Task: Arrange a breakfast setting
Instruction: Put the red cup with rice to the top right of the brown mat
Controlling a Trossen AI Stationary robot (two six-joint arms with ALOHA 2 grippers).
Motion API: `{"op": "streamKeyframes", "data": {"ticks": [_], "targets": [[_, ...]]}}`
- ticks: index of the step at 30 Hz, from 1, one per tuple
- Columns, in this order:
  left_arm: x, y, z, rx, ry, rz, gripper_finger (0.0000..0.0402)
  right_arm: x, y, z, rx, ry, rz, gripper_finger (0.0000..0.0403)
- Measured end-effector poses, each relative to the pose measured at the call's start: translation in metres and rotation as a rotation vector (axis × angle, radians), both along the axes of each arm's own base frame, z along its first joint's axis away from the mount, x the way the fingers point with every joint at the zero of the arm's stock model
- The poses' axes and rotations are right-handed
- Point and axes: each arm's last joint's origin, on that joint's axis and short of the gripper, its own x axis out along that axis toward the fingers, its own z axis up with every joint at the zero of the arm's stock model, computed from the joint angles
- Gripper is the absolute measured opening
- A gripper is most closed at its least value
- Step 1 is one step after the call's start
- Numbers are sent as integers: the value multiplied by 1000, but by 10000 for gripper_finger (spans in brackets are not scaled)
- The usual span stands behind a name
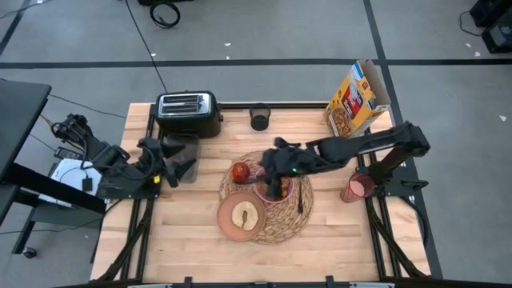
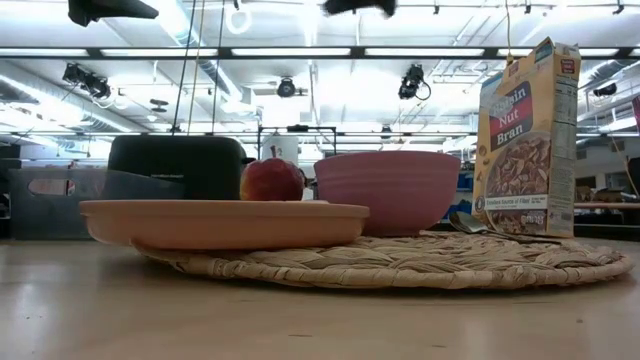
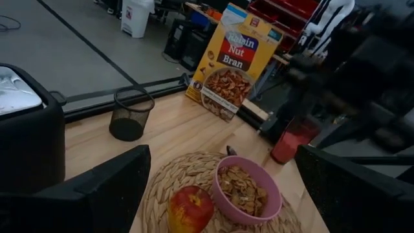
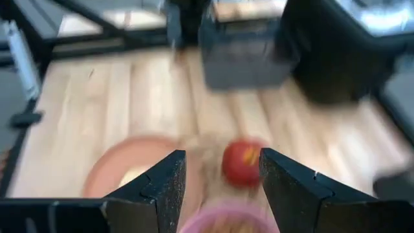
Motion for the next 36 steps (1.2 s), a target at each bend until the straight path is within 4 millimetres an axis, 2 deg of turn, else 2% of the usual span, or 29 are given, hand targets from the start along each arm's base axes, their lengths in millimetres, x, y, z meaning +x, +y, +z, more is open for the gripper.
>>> {"op": "streamKeyframes", "data": {"ticks": [5, 8, 11, 14, 16, 23, 28, 36], "targets": [[9, -7, -5, 5, 30, -6, 391, -40, 27, 29, 174, 282, -7, 201], [13, -10, -9, 19, 52, -10, 391, -68, 40, 29, 287, 508, -86, 201], [17, -13, -11, 32, 69, -10, 391, -97, 48, 26, 310, 706, -257, 201], [20, -15, -14, 34, 86, -24, 391, -115, 57, 26, 395, 672, -359, 201], [21, -17, -15, 29, 95, -40, 391, -131, 56, 25, 462, 688, -469, 201], [24, -31, -4, -43, 28, -222, 391, -185, 29, -4, 614, 746, -764, 200], [22, -43, 10, -8, -63, -322, 391, -204, 13, -26, 661, 800, -892, 188], [17, -50, 13, 23, -73, -382, 391, -199, 13, -55, 638, 846, -912, 162]]}}
